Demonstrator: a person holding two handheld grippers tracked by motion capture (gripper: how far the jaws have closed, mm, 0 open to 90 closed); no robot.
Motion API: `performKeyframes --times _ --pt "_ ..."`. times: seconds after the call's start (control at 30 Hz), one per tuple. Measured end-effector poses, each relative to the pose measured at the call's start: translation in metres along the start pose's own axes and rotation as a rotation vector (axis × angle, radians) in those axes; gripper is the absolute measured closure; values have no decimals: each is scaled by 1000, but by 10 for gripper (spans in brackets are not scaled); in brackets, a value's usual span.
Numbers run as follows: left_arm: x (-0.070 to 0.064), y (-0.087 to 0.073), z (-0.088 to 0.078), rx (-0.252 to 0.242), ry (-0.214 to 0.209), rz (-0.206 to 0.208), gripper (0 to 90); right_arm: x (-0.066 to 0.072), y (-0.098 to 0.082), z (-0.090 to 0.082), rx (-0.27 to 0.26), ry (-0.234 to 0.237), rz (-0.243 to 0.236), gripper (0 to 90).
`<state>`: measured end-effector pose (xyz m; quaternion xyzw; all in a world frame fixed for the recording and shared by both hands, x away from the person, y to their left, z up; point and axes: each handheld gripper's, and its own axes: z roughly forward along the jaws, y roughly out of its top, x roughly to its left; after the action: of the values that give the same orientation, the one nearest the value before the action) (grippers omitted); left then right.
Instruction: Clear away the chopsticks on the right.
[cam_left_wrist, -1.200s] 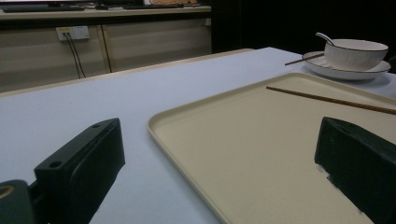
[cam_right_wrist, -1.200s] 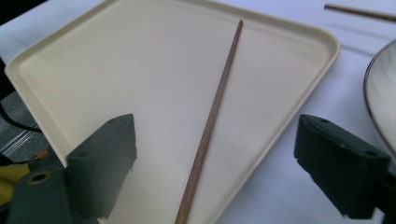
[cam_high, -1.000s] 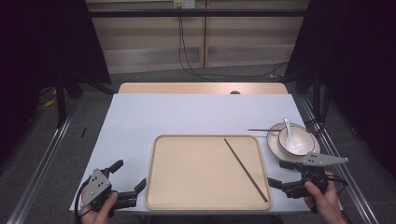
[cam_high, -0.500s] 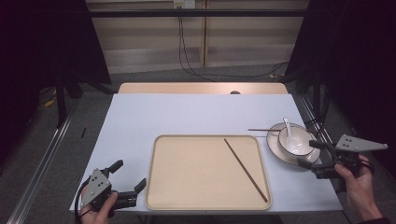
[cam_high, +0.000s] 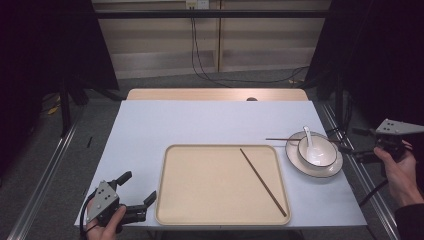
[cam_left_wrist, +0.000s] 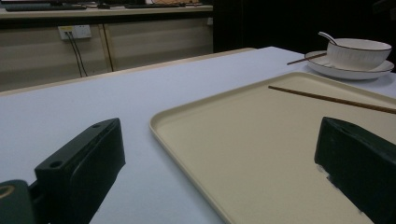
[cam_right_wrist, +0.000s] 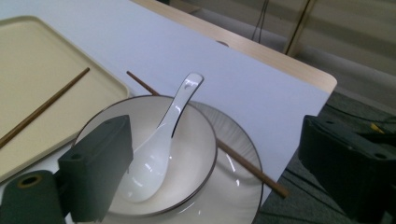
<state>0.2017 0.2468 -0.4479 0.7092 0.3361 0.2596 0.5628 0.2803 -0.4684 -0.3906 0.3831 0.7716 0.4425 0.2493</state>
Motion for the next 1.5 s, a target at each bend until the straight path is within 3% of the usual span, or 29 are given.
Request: performKeyframes --times 0.1,0.27,0.43,0.57,0.8,0.9,0.93,1.13,1.17,1.3,1.33,1.5 --pt "0 0 0 -1 -1 2 16 -15 3 5 20 61 -19 36" --pt "0 0 0 1 -4 1 17 -33 6 18 101 43 -50 41" --pt "0 0 0 0 1 -3 17 -48 4 36 201 0 -54 146" --pt "1 0 0 1 1 -1 20 -55 1 52 270 12 -80 299" --pt "-1 0 0 10 -13 16 20 -55 -4 69 333 87 -167 548" --pt "-1 1 0 9 -11 19 20 -54 -5 76 375 131 -212 602" --pt "-1 0 0 9 -14 15 20 -53 -5 78 380 118 -222 613" --pt "-1 0 1 -4 -17 -1 20 -50 0 93 397 190 -263 691" --pt "-1 0 0 1 -18 6 20 -48 2 95 411 175 -276 692" --pt "-1 0 0 -3 -20 -5 20 -45 3 104 444 225 -295 696" --pt "-1 0 0 3 -25 -1 19 -44 3 105 450 212 -313 709" --pt "-1 0 0 5 -25 8 20 -45 1 107 451 237 -308 779"
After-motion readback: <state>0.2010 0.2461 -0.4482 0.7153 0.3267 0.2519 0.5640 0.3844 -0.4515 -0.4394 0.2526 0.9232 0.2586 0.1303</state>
